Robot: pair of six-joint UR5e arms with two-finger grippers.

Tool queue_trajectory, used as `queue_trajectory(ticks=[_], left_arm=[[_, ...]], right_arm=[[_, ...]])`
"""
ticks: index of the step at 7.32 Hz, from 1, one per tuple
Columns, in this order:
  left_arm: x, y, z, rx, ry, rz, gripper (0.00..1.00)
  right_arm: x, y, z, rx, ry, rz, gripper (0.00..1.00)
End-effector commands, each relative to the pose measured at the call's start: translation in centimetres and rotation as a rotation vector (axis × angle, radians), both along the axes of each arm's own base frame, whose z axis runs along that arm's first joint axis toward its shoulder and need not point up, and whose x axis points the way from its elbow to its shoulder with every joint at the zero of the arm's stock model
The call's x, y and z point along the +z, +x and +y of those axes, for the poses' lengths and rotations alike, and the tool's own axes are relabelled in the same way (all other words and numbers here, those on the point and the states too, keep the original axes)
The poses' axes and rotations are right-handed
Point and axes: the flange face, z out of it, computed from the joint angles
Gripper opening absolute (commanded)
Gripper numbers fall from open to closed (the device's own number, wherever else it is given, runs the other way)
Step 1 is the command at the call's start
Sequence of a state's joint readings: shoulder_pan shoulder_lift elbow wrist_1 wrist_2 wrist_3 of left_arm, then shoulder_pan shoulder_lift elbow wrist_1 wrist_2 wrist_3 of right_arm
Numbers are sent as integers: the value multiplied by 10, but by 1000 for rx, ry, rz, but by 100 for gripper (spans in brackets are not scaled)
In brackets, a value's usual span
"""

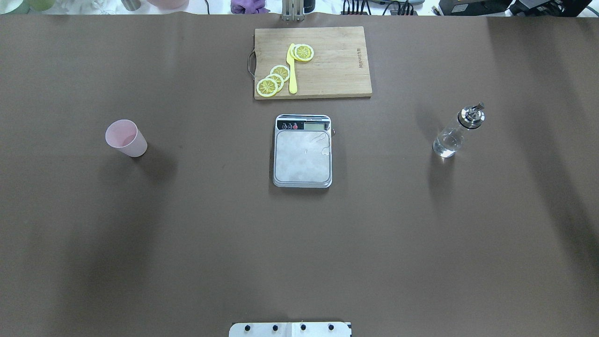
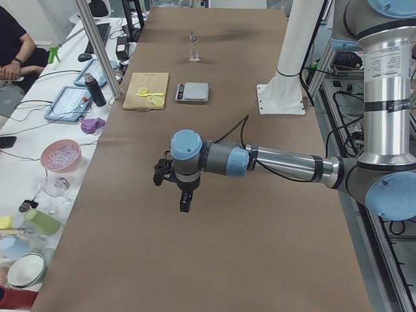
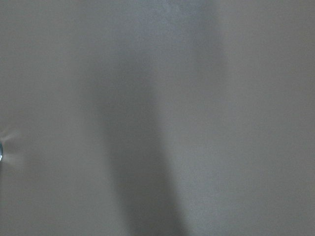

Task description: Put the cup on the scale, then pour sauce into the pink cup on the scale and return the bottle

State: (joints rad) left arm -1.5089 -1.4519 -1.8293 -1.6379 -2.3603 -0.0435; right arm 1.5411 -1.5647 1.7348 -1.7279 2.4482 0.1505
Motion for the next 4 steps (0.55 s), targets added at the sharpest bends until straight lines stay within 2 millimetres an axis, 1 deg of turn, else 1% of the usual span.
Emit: queue_trajectory(ticks=[1, 2, 3, 4], left_arm=[[15, -1, 0, -10, 37, -2, 98], [27, -1, 0, -13, 13, 5, 98], [27, -2, 6, -22, 8, 17, 98], [22, 0, 2, -26, 5, 29, 98]], right_arm=[[-1, 0, 0, 0, -1, -11, 100], [-3, 0, 0, 0, 2, -11, 100], [-3, 0, 0, 0, 2, -11, 100], [-3, 0, 0, 1, -1, -11, 100]])
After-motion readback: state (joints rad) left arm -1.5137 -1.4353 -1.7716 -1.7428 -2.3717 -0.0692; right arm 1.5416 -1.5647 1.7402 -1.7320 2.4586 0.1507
